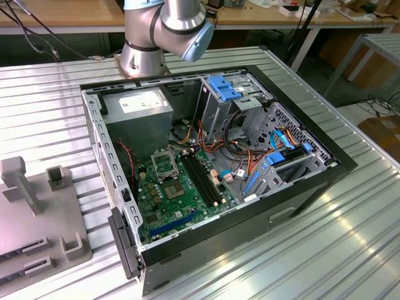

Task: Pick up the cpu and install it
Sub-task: 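Pick up the cpu and move it towards the insertion slot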

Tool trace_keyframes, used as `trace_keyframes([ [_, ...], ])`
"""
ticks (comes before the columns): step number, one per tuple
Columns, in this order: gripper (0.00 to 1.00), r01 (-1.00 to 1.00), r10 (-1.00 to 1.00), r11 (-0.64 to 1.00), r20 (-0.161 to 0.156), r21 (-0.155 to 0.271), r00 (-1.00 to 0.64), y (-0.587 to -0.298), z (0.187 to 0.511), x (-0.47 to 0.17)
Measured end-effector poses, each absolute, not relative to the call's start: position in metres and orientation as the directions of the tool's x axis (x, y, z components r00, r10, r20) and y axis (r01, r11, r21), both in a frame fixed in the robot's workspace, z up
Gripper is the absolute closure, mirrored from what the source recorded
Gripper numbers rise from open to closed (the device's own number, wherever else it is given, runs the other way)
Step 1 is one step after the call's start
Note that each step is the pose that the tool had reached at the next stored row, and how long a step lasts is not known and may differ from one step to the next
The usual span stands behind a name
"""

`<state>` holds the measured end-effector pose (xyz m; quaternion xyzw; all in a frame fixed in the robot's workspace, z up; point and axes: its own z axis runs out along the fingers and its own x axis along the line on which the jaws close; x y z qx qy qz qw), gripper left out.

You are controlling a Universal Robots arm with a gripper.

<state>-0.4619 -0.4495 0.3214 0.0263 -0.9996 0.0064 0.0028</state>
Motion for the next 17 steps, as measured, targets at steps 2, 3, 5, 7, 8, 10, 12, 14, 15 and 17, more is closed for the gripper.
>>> trace_keyframes([
  [2, 0.53, -0.053, -0.052, 0.999, 0.006, -0.014, -0.999, -0.45, 0.322, -0.462],
  [3, 0.53, -0.053, -0.052, 0.999, 0.006, -0.015, -0.999, -0.45, 0.322, -0.462],
  [5, 0.53, -0.053, -0.052, 0.998, 0.007, -0.016, -0.999, -0.45, 0.324, -0.462],
  [7, 0.53, -0.053, -0.052, 0.998, 0.006, -0.017, -0.999, -0.449, 0.325, -0.462],
  [8, 0.53, -0.052, -0.052, 0.998, 0.006, -0.017, -0.999, -0.449, 0.326, -0.462],
  [10, 0.53, -0.052, -0.052, 0.998, 0.006, -0.017, -0.999, -0.45, 0.328, -0.462],
  [12, 0.53, -0.052, -0.052, 0.998, 0.006, -0.019, -0.999, -0.449, 0.329, -0.462],
  [14, 0.53, -0.052, -0.052, 0.998, 0.006, -0.02, -0.999, -0.449, 0.33, -0.462],
  [15, 0.53, -0.052, -0.052, 0.998, 0.006, -0.02, -0.999, -0.449, 0.331, -0.462],
  [17, 0.53, -0.052, -0.052, 0.998, 0.006, -0.02, -0.999, -0.449, 0.332, -0.462],
])
